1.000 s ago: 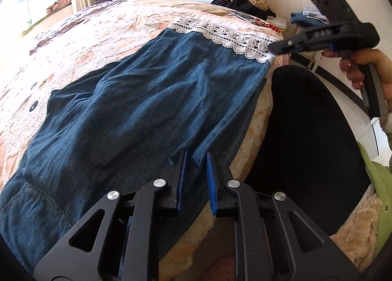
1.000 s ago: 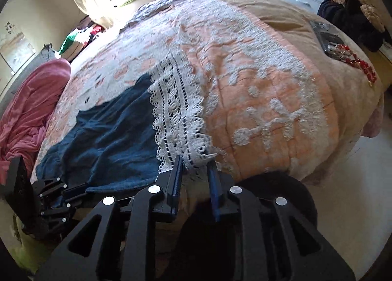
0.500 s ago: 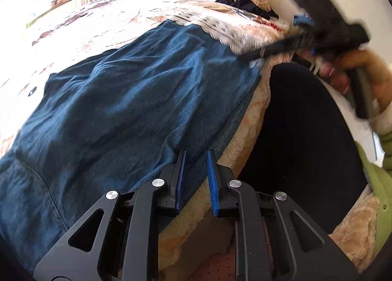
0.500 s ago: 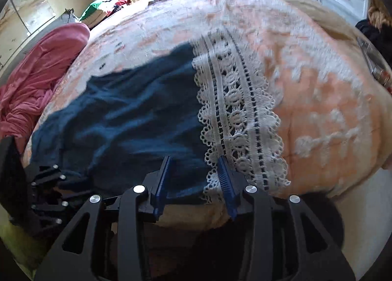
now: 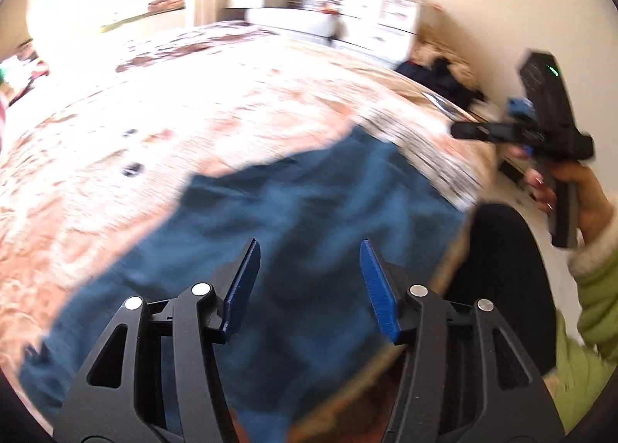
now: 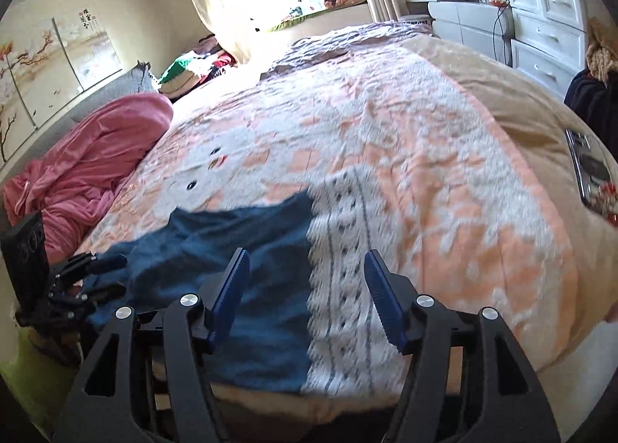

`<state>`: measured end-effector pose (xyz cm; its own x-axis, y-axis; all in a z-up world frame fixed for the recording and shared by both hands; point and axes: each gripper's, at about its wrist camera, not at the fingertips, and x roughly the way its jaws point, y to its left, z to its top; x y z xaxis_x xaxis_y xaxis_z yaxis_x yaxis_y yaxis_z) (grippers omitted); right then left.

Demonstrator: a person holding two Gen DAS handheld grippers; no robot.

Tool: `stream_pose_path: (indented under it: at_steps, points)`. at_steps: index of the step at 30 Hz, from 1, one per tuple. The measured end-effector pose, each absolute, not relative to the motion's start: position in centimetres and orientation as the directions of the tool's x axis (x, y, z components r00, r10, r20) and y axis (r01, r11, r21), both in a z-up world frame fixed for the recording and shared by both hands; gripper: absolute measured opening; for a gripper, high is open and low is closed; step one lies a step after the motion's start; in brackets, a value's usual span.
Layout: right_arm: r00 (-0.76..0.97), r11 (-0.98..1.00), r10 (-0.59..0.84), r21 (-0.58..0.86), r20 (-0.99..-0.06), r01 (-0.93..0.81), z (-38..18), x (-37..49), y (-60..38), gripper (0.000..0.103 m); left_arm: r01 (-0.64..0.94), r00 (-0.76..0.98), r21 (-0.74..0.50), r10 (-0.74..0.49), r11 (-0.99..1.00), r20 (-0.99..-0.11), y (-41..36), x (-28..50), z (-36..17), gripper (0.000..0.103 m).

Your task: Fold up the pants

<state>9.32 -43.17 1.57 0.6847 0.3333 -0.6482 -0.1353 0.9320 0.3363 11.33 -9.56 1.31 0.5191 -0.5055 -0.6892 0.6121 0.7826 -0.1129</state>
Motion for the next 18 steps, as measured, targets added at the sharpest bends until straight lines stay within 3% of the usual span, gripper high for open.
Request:
stream_pose_path:
  at_steps: [9, 12, 13, 15, 18]
  points:
    - [0.609, 0.925, 0.359, 0.359, -0.708, -0.128, -0.5, 18.7, -45.2, 0.06, 0.493, 0.498, -0.08, -0.356, 0.866, -0.79, -8.6, 21.3, -0.7, 0.048]
    - [0.554, 0.921, 0.372, 0.37, -0.745, -0.122, -2.5, 21.4, -45.3, 0.052, 0.462, 0.45, -0.124, -0.353, 0.878, -0.82, -8.0, 23.6, -2.8, 0.047]
    - [0.54, 0.919, 0.377, 0.374, -0.752, -0.122, -3.0, 21.5, -45.2, 0.043, 0.459, 0.43, -0.149, -0.365, 0.876, -0.825, -8.1, 24.1, -3.4, 0.047]
    - [0.508, 0.913, 0.4, 0.379, -0.763, -0.15, -3.9, 22.0, -44.7, 0.035, 0.455, 0.399, -0.181, -0.381, 0.872, -0.834, -8.2, 24.7, -4.4, 0.047]
    - [0.504, 0.917, 0.395, 0.36, -0.768, -0.171, -4.5, 21.4, -44.1, 0.032, 0.462, 0.386, -0.191, -0.39, 0.866, -0.836, -8.8, 24.7, -4.9, 0.046]
